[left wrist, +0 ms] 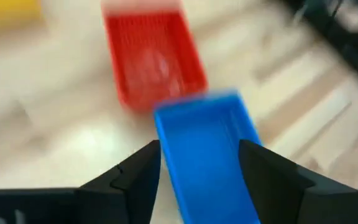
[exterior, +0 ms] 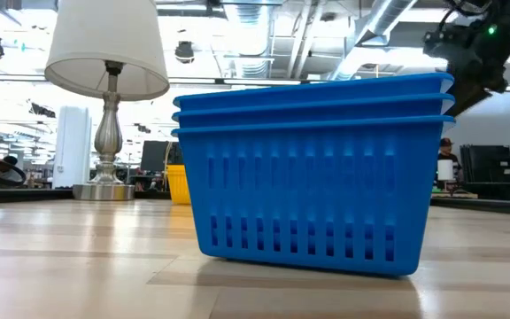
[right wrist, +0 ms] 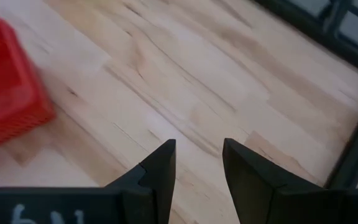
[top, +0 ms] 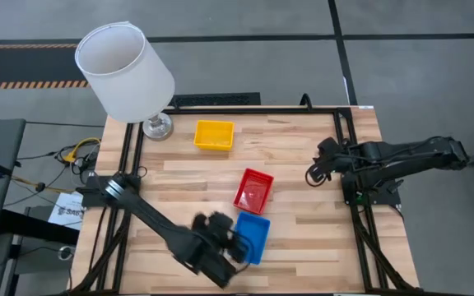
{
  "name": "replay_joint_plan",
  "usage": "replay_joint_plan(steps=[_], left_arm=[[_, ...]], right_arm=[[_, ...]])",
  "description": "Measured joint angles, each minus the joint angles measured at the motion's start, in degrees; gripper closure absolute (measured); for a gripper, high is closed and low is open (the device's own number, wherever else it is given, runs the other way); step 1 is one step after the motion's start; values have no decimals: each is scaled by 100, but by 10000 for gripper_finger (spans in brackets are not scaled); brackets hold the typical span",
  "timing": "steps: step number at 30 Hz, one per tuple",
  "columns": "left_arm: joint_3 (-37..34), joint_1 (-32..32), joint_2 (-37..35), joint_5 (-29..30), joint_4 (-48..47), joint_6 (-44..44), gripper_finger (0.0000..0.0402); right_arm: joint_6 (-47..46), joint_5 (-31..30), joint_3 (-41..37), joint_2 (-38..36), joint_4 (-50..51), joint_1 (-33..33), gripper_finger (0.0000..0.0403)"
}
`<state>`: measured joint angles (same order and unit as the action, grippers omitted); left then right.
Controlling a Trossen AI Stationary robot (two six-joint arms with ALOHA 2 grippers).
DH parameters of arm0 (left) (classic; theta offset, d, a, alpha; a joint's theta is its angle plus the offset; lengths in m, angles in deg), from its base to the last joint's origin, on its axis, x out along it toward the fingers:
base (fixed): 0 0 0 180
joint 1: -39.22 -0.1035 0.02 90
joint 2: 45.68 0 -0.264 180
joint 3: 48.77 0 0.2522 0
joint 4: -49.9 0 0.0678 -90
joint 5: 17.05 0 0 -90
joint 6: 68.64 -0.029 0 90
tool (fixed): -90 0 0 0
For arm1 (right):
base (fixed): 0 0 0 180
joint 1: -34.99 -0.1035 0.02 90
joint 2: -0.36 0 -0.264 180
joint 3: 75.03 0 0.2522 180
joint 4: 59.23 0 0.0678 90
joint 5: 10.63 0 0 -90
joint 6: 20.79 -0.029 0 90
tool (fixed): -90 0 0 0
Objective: Stack baskets by color
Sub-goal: Return to Home Position
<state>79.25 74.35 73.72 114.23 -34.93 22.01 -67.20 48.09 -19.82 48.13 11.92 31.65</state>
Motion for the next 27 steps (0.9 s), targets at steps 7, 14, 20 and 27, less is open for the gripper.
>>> replay_joint_plan(steps=[7,14,20,27], left_arm=[[114,-20,-1615,1957,-552,-2549,208],[112,-20,-3170,2735,-627,-4663,216],[109,-20,-4214,2529,-1399,-4661,216],[-1287,139,-6010,2558,-1595,-4338,216]], right_arm=[[990,19,971,-233,-73,0,246],[1921,112,2242,-339,115,-2,246],[1869,105,2619,-573,412,-56,246],[1813,-425,968,-1910,-1174,-340,246]])
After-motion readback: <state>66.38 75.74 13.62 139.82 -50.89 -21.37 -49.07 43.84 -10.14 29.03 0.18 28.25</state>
